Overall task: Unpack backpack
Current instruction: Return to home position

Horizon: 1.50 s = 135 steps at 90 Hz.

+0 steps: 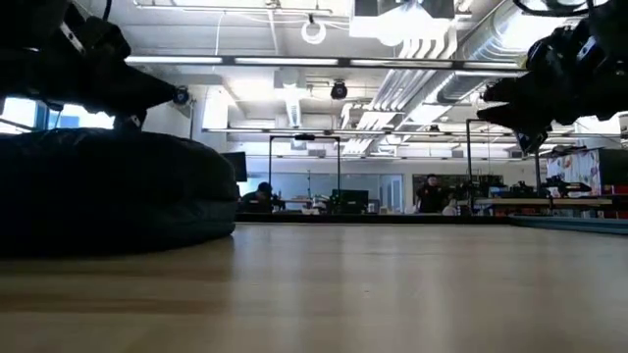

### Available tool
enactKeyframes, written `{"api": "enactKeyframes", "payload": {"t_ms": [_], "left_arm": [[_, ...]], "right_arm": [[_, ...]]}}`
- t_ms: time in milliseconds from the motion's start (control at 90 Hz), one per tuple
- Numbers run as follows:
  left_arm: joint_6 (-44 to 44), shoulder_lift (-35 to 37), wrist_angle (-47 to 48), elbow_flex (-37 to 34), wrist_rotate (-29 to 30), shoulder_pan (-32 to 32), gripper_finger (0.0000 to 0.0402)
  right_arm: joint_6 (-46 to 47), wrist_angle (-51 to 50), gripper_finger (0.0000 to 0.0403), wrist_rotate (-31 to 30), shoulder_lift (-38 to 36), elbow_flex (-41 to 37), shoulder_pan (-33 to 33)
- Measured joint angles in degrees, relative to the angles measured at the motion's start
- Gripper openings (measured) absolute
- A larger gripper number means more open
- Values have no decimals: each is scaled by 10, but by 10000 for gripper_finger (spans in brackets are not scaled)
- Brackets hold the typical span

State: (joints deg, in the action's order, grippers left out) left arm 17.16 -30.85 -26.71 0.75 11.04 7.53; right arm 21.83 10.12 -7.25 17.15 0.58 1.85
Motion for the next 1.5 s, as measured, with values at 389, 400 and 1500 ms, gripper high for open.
{"api": "enactKeyframes", "payload": {"t_ms": [389, 400, 1500], "left_arm": [[12, -1, 34, 0, 0, 0, 0], [12, -1, 34, 0, 0, 0, 0], [12, 301, 160, -1, 17, -30, 0]], "right_arm": [[2, -59, 149, -3, 0, 0, 0], [2, -59, 149, -3, 0, 0, 0], [2, -82, 149, 18, -164, -1, 34]]}}
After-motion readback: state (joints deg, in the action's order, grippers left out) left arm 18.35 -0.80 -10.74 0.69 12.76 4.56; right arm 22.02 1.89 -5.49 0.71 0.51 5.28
